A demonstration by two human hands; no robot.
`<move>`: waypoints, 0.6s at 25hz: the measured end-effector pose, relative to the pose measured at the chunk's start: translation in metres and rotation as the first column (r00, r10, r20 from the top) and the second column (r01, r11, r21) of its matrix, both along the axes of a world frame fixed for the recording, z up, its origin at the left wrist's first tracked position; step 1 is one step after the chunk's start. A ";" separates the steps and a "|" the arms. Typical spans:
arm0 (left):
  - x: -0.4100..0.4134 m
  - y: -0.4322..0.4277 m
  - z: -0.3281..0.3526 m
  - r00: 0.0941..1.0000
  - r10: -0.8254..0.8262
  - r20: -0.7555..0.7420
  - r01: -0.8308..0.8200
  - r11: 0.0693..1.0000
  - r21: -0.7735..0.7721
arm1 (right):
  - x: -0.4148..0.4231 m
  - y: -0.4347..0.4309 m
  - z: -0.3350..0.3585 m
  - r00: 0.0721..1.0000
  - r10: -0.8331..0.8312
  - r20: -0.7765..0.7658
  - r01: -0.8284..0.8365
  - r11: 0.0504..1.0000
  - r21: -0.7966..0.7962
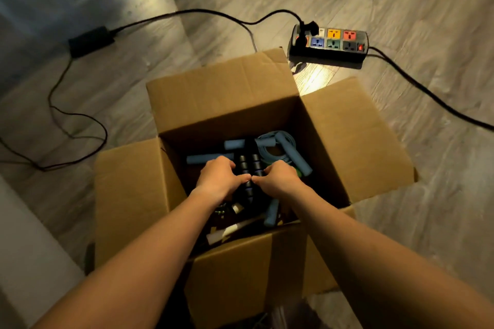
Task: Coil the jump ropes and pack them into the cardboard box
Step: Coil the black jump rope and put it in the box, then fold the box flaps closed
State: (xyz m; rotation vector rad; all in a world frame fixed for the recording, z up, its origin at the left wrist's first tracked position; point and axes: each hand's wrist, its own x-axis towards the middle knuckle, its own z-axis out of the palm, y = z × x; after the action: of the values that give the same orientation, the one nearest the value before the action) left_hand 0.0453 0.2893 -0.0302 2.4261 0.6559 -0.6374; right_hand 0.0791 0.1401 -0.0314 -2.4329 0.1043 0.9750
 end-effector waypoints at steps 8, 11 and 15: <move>-0.039 0.027 0.049 0.980 -0.124 0.156 0.111 0.989 0.093 | -0.030 -0.023 0.061 0.960 0.109 0.258 -0.110 0.994 -0.014; -0.058 0.055 0.076 0.958 -0.199 0.206 0.113 0.924 0.366 | -0.032 -0.046 0.085 0.941 0.129 0.313 -0.131 0.991 -0.017; -0.087 0.069 0.093 0.997 -0.052 0.062 0.026 0.929 0.369 | -0.041 -0.079 0.105 0.897 0.365 0.250 -0.273 0.902 -0.335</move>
State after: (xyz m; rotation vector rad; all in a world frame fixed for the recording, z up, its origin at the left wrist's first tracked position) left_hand -0.0413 0.3583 0.0625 2.8005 0.7561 -0.4731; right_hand 0.0385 0.0615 0.0733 -2.9127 -0.2979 0.7364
